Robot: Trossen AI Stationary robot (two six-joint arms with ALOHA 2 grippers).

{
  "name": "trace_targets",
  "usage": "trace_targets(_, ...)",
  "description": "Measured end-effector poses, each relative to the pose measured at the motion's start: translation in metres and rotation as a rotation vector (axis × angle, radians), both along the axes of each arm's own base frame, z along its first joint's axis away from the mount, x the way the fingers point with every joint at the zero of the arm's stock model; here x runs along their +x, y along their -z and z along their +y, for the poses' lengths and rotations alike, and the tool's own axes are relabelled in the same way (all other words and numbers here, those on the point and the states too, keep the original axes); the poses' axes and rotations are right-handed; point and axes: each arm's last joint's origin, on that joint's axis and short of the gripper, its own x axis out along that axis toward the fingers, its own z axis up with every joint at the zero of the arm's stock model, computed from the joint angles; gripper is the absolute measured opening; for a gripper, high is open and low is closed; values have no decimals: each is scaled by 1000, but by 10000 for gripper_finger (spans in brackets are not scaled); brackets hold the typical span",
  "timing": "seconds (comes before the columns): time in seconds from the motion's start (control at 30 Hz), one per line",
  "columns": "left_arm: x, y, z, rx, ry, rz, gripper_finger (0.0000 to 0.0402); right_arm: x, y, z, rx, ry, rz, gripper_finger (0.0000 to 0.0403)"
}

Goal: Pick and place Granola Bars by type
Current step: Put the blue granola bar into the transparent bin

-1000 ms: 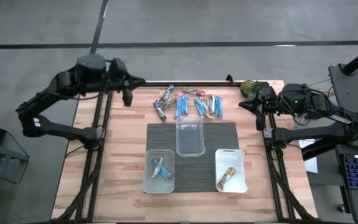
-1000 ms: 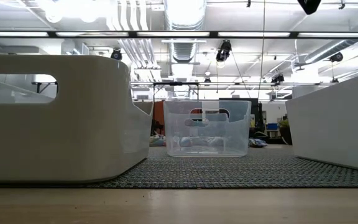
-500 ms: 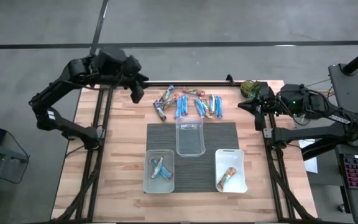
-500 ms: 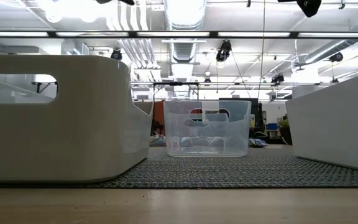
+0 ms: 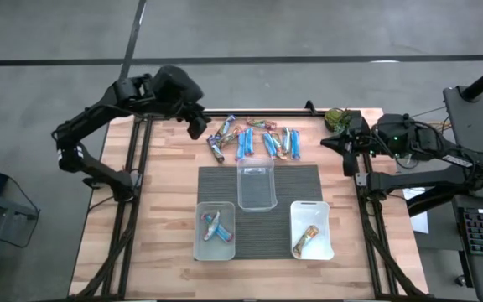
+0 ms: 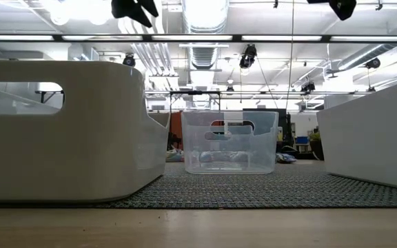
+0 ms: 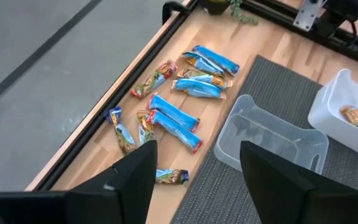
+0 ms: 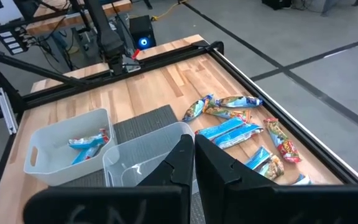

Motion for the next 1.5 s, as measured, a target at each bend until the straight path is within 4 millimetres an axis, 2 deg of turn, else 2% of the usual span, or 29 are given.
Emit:
trace_targets(0.37,18,14,8,-29,-7,52,214,2,7,0,3,0,23,8)
trace_targets(0.43,22,17,11,-66,-82,44,214,2,8,0,3,0,26,8)
trace_targets(0.53,26,23,19,-155,-309,0,214,3,8,0,3,0,27,8)
trace_targets(0.7,23,28,37,-285,-574,-81,214,3,8,0,3,1,28,8)
trace_targets(0.83,20,33,48,-415,-702,-122,214,3,8,0,3,1,28,8)
trace_targets(1.03,26,43,57,-495,-811,-128,213,3,8,-1,-6,4,30,8)
trace_targets(1.27,45,63,62,-637,-754,-52,213,3,8,-1,-29,-5,36,8)
trace_targets(1.5,60,88,77,-639,-983,-27,213,3,8,-1,-25,-4,35,8)
